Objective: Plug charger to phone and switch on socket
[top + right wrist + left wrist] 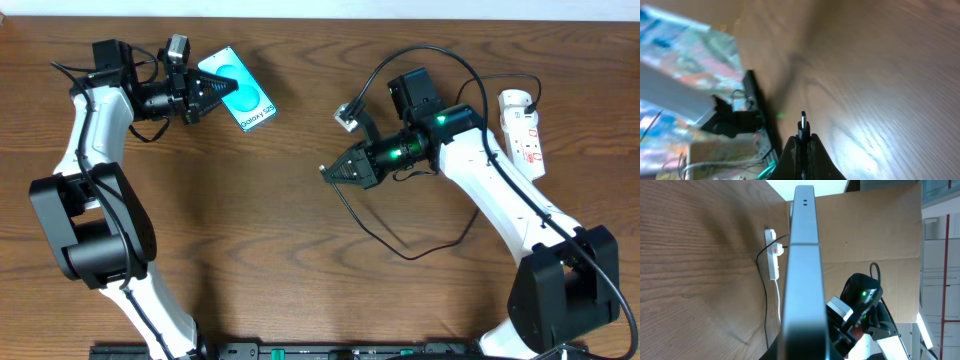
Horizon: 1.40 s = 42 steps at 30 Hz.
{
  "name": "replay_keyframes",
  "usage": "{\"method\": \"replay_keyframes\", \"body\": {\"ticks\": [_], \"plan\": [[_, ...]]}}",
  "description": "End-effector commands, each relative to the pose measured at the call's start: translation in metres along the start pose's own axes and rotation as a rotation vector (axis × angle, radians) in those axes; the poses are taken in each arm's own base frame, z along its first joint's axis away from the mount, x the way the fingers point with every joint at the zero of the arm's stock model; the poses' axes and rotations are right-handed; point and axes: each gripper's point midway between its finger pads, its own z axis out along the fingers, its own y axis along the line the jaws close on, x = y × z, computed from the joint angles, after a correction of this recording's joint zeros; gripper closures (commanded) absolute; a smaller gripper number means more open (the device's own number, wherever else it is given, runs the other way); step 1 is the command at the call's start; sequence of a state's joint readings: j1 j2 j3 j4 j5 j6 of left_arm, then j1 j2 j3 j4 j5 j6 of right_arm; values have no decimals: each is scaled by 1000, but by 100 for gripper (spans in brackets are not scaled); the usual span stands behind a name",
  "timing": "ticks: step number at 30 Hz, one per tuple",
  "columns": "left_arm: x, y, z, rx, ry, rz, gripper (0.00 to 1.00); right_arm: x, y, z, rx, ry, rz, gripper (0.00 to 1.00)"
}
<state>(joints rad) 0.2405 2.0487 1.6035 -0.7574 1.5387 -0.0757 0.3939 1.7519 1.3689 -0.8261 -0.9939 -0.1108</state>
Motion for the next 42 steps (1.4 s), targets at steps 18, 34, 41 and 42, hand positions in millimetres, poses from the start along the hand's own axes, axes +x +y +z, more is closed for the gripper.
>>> {"method": "replay_keyframes", "body": {"ticks": [18,34,41,42], "plan": [[21,-29,41,51,107,38,93,-42,38,-12,-210,-128,-16,99],[-4,-84,42,68,87,105,93,-70,25,-14,-130,-211,62,99],[1,-91,56,77,120,111,93,-75,33,-13,-158,-222,15,99],[2,-92,58,78,124,111,93,-76,34,-14,-159,-226,10,99]]}}
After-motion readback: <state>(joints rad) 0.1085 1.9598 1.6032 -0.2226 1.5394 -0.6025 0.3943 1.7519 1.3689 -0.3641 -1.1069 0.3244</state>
